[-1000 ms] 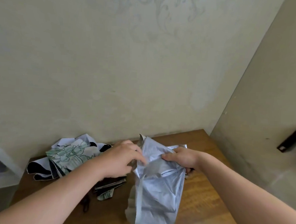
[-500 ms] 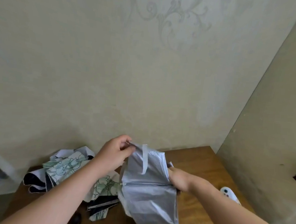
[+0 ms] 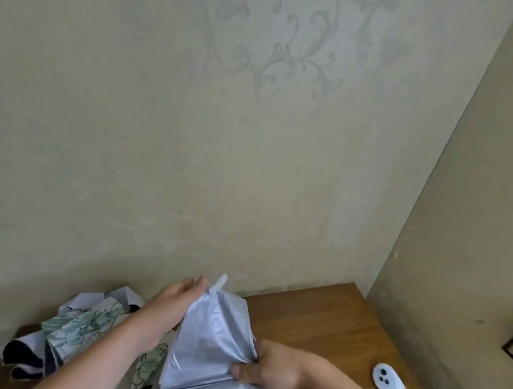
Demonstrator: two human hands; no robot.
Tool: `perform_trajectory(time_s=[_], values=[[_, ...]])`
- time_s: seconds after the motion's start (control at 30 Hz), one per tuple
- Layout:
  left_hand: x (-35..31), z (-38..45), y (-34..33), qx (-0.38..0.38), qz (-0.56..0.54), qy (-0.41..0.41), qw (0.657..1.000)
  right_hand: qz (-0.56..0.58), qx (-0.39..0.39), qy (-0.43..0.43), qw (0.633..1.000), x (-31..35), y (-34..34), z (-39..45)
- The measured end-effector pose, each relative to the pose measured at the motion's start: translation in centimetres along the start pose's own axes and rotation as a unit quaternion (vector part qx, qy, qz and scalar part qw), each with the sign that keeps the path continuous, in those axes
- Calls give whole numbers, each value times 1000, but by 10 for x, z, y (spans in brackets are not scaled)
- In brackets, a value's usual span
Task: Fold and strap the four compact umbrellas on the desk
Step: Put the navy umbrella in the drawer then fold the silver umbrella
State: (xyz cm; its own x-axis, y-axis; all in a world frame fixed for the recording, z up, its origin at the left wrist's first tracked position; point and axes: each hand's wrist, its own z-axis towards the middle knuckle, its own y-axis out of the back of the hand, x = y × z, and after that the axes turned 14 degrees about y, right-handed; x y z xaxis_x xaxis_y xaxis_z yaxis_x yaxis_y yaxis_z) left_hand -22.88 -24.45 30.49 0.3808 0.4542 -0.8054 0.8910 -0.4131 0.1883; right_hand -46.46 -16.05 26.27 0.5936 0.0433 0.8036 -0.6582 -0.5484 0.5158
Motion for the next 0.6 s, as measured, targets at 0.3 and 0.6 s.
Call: perform_trajectory(time_s=[0.3, 0.6], values=[[85, 16, -21, 251, 126, 201, 938, 267, -24, -128, 955, -47, -4, -12], [105, 61, -52, 179, 143, 196, 954, 127, -57, -135, 981, -87, 17, 11]])
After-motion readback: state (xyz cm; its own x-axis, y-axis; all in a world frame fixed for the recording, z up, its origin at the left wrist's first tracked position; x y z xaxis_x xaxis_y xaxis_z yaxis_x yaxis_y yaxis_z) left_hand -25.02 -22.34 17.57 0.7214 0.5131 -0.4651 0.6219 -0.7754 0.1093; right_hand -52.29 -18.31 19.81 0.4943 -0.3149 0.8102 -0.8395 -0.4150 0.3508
